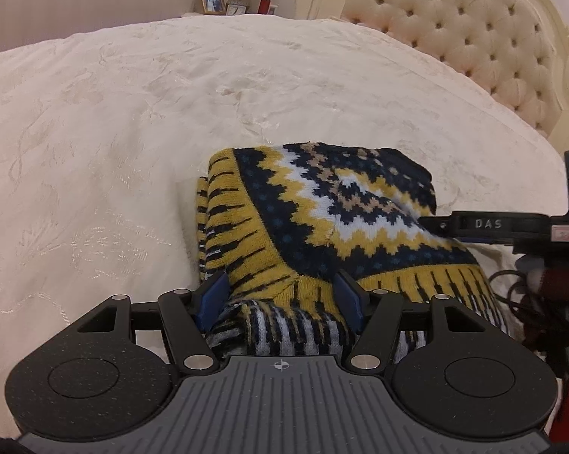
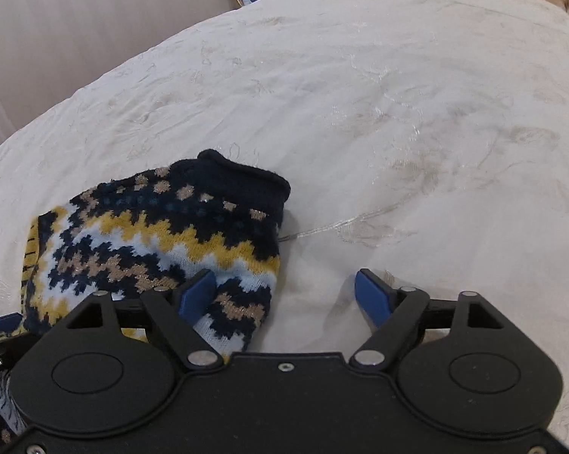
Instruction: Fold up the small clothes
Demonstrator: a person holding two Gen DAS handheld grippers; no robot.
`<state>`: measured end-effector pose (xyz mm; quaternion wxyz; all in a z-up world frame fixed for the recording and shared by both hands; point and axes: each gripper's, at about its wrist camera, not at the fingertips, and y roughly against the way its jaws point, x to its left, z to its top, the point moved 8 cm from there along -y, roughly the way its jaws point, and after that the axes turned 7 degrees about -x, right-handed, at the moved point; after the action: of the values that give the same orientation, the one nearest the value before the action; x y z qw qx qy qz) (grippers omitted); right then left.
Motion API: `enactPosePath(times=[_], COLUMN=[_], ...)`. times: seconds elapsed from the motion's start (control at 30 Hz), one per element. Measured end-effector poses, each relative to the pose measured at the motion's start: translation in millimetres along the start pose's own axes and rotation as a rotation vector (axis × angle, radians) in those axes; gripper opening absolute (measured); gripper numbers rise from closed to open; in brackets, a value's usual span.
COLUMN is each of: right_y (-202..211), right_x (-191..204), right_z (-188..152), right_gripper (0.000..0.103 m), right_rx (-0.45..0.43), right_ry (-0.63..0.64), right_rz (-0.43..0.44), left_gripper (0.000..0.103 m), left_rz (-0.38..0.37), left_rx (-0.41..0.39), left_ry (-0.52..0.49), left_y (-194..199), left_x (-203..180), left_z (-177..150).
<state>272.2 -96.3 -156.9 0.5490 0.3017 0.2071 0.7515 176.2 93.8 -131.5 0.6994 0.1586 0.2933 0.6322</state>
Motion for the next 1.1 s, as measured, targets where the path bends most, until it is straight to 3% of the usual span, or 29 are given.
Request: enactPosePath(times=[0.2,0.3,0.43,0.6,0.67,0.83,1.1], right_y=[58.8,75.6,68.8,93.8,112.8,157.1,201.3], right_x=[7.1,18.9,28.1,29.7,37.3,46.8,55.3], right_z=[5.7,-11.6,-54.1,-49.1,-48.7,-51.7,-64.3], right_gripper=[0.082,0.087,0.091,0.094,0.103,0.102,0.102], right_rx=[-0.077,-0.034,0.080,0.014,-0.017,-0.087,-0.116], right_ry=[-0.030,0.017,0.020,-0.040,-0.007,0.057,0.145], right_rz=[0.048,0.057,0.071,0.100,0.111,0.089,0.105], left_gripper=[0.061,0.065,0.071,0.075,0.075,0.075,0.075], left_rz=[0.044,0.063,0.080,0.113,0.129,0.195,0.312], left_rx=[-0.034,-0.050,-0.045,-0.027,-0.032,-0.076,-0.063], left_ry=[-0.012,0.000,0.018,0.022,0.009,-0.090,-0.165], left_y=[21.5,39.4,60.2,81.0,90.1,115.2,134.2], left_x=[-5.6,-5.8,-7.6,-9.6,-15.1,-36.8,-62.8], left_z=[1.8,-0.9,-10.5,-20.6,-21.9,-19.0,-11.8])
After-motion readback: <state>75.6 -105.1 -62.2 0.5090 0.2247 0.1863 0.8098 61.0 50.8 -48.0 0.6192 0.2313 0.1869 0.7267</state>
